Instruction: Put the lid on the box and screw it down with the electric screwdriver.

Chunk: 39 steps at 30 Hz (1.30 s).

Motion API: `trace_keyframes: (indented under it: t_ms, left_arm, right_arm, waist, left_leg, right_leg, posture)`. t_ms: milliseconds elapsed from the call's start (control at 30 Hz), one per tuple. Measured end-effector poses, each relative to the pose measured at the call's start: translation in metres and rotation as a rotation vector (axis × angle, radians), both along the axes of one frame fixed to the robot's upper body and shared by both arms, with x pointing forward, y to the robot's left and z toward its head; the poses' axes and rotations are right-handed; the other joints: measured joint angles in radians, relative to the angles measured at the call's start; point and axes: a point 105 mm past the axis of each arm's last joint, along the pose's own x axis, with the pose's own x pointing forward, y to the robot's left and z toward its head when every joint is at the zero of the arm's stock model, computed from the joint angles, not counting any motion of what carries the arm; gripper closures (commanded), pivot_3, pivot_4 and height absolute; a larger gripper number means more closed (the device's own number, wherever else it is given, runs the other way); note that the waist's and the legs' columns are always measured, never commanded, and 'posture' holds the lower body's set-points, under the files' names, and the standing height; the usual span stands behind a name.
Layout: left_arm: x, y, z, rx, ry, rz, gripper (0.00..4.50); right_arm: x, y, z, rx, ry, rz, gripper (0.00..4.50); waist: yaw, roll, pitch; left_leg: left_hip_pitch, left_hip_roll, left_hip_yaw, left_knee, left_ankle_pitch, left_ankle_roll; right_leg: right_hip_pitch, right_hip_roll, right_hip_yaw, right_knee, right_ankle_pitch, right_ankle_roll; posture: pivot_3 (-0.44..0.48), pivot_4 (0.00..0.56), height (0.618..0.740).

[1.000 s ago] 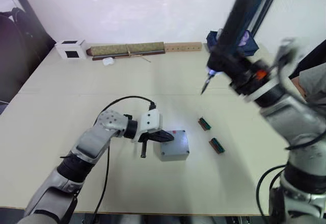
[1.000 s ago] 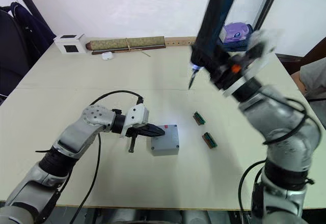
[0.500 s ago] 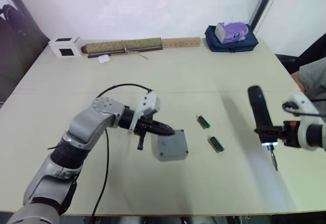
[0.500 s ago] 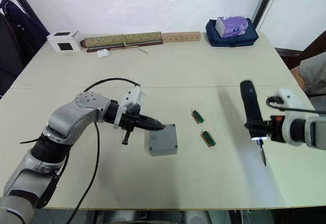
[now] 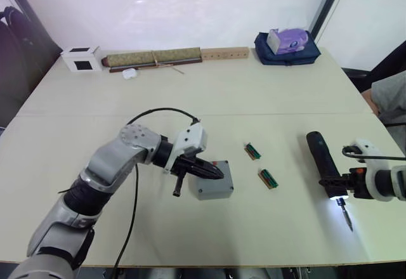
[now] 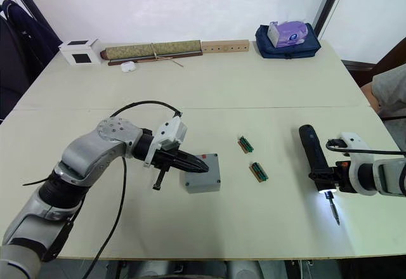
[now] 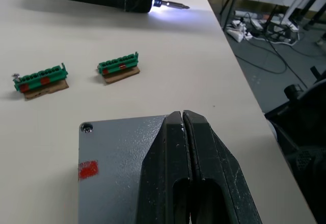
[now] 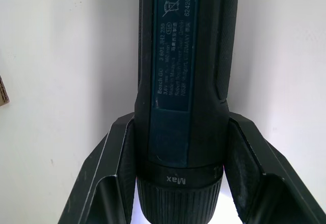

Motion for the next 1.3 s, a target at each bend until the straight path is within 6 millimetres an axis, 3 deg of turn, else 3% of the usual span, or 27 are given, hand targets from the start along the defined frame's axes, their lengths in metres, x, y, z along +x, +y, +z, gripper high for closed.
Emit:
trace_keyframes:
  t_ms: [167,400,500,600,667,733,800,867,900,967,1100,1167,1300]
  left_arm:
    - [0.000,0.000,-0.001,0.000,-0.001,0.003,4.50]
    - [0.001,0.000,-0.001,0.000,0.000,0.006,4.50]
    - [0.003,0.001,-0.002,0.001,0.008,0.014,4.50]
    - [0.005,0.003,-0.003,0.003,0.006,0.022,4.50]
    - [0.011,0.006,-0.004,0.016,-0.023,0.044,4.50]
    - [0.020,0.011,-0.001,0.031,-0.052,0.073,4.50]
    - [0.028,0.016,0.002,0.037,-0.065,0.102,4.50]
    - [0.035,0.022,0.001,0.051,-0.072,0.134,4.50]
    - [0.040,0.027,-0.001,0.065,-0.070,0.158,4.50]
    - [0.045,0.032,-0.003,0.076,-0.076,0.184,4.50]
    - [0.053,0.048,-0.010,0.083,-0.055,0.276,4.50]
    - [0.050,0.054,-0.019,0.114,-0.039,0.291,4.50]
    - [0.044,0.062,-0.037,0.160,-0.008,0.307,4.50]
  right_arm:
    - [0.006,-0.004,0.001,-0.039,-0.041,0.013,0.03]
    - [0.009,-0.010,0.001,-0.090,-0.067,0.015,0.03]
    - [0.013,-0.006,0.011,-0.093,-0.102,0.039,0.03]
    - [0.027,-0.005,0.037,-0.118,-0.197,0.038,0.03]
    - [0.040,0.000,0.068,-0.133,-0.301,0.057,0.03]
    - [0.046,0.010,0.106,-0.203,-0.416,0.114,0.03]
    - [0.046,0.028,0.125,-0.236,-0.492,0.205,0.03]
    - [0.042,0.058,0.120,-0.172,-0.514,0.326,0.03]
    - [0.036,0.082,0.108,-0.100,-0.503,0.426,0.03]
    - [0.021,0.110,0.085,-0.038,-0.448,0.559,0.03]
    - [-0.011,0.157,0.041,-0.093,-0.406,0.830,0.03]
    - [-0.018,0.174,0.031,-0.085,-0.424,0.910,0.03]
    - [-0.022,0.189,0.020,-0.044,-0.419,0.964,0.03]
  waist:
    - [0.001,0.000,0.000]
    - [0.002,0.000,0.000]
    - [0.000,0.000,0.000]
    - [-0.002,0.000,0.000]
    - [-0.004,0.002,0.001]
    - [0.000,0.002,0.001]
    - [0.003,0.000,0.000]
    - [0.002,-0.003,0.001]
    - [0.001,-0.004,0.001]
    - [0.002,-0.003,0.002]
    - [0.001,-0.004,0.002]
    - [-0.004,-0.004,0.002]
    - [-0.001,-0.005,0.002]
  left_leg:
    - [0.000,0.000,0.000,0.004,0.000,0.000]
    - [0.000,0.000,0.000,0.006,0.000,0.000]
    - [0.000,0.000,0.000,0.008,0.000,0.000]
    - [0.000,0.000,0.000,0.008,0.000,0.000]
    - [0.000,0.000,0.001,0.009,0.000,0.000]
    - [0.000,0.000,0.000,0.009,0.000,0.000]
    - [0.000,0.000,-0.001,0.009,0.000,0.000]
    - [0.000,0.001,-0.002,0.010,0.000,0.000]
    - [0.000,0.000,-0.001,0.010,0.000,0.000]
    - [0.000,0.000,-0.001,0.011,0.000,0.000]
    - [-0.001,0.000,-0.001,0.012,0.000,0.000]
    - [0.000,0.000,-0.001,0.013,0.000,0.000]
    - [0.001,0.000,-0.001,0.013,0.000,0.000]
  right_leg:
    - [0.002,0.000,0.000,0.000,0.001,0.001]
    - [0.002,0.000,0.000,0.002,0.001,0.001]
    - [0.002,0.000,0.000,0.003,0.001,0.001]
    - [0.002,0.000,0.001,0.004,0.001,0.001]
    - [0.000,0.000,0.002,0.007,0.001,0.001]
    - [-0.001,0.000,0.001,0.010,0.000,0.001]
    - [0.000,0.001,-0.001,0.011,0.000,0.000]
    - [0.000,0.001,-0.001,0.011,0.000,0.000]
    - [-0.001,0.001,0.000,0.013,0.000,0.000]
    - [-0.001,0.000,0.000,0.014,0.000,0.000]
    - [-0.001,-0.002,0.000,0.014,0.000,0.000]
    - [-0.001,-0.002,0.000,0.015,0.000,0.000]
    - [-0.001,-0.001,0.000,0.016,0.000,0.000]
  posture:
    - [0.000,0.150,0.740]
    - [0.000,0.150,0.740]
    - [0.000,0.150,0.740]
    - [0.000,0.150,0.740]
    - [0.000,0.150,0.740]
    - [0.000,0.150,0.740]
    - [0.000,0.150,0.740]
    - [0.000,0.150,0.740]
    - [0.000,0.150,0.740]
    - [0.000,0.150,0.740]
    - [0.000,0.150,0.740]
    - [0.000,0.150,0.740]
    - [0.000,0.150,0.740]
